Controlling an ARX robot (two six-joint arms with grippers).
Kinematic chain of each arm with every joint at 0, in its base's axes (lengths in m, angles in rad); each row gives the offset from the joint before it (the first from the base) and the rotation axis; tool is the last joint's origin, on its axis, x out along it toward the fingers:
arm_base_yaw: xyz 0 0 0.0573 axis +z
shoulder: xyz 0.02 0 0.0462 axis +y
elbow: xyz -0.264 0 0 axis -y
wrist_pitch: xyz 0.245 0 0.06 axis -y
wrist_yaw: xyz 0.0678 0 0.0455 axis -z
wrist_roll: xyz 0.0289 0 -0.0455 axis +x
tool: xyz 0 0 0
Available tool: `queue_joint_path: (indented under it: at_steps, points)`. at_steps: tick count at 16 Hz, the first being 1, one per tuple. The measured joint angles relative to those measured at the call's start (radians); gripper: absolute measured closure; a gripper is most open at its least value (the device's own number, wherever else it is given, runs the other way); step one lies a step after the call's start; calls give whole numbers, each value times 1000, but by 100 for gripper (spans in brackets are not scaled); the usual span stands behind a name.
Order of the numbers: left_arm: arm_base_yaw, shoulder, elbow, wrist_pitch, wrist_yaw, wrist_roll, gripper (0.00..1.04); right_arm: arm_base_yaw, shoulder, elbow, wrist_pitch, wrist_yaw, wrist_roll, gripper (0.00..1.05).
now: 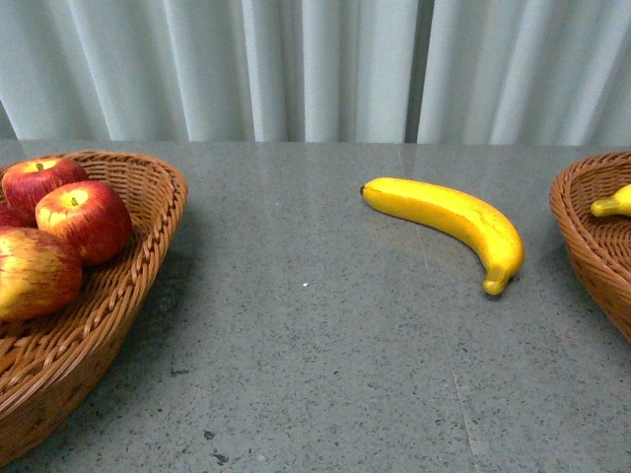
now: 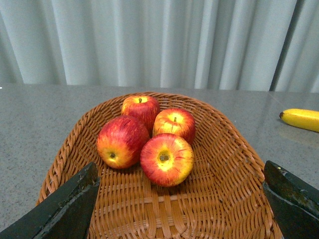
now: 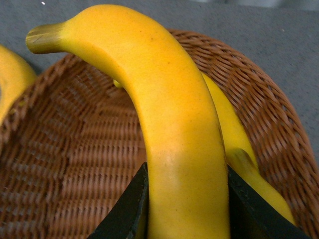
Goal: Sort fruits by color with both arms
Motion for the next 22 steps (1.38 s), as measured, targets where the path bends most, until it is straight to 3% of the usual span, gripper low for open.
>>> queue_joint_path:
  at_steps: [1,2,5,7,10,13,15,18,22]
  points:
    - [0,0,0,0,0,0,7,-41,2,-3,-23,-11,-31,72]
    - [0,0,0,0,0,0,7,-64,2,-5,-35,-17,-56,64]
    - [0,0,0,-1,0,0,7,-45,-22,5,-56,-37,-68,29]
    - [0,0,0,0,0,0,7,31,-59,41,-26,-24,-30,5]
    - [0,0,0,0,0,0,7,245,-59,92,63,33,91,6]
    - [0,0,0,0,0,0,7,503,138,269,122,118,189,6]
    - [0,0,0,0,0,0,7,607,296,388,154,158,195,6]
    - [0,0,0,0,0,0,7,657,488,507,147,192,174,6]
    - [0,0,0,0,0,0,7,619,607,599,53,240,90,6]
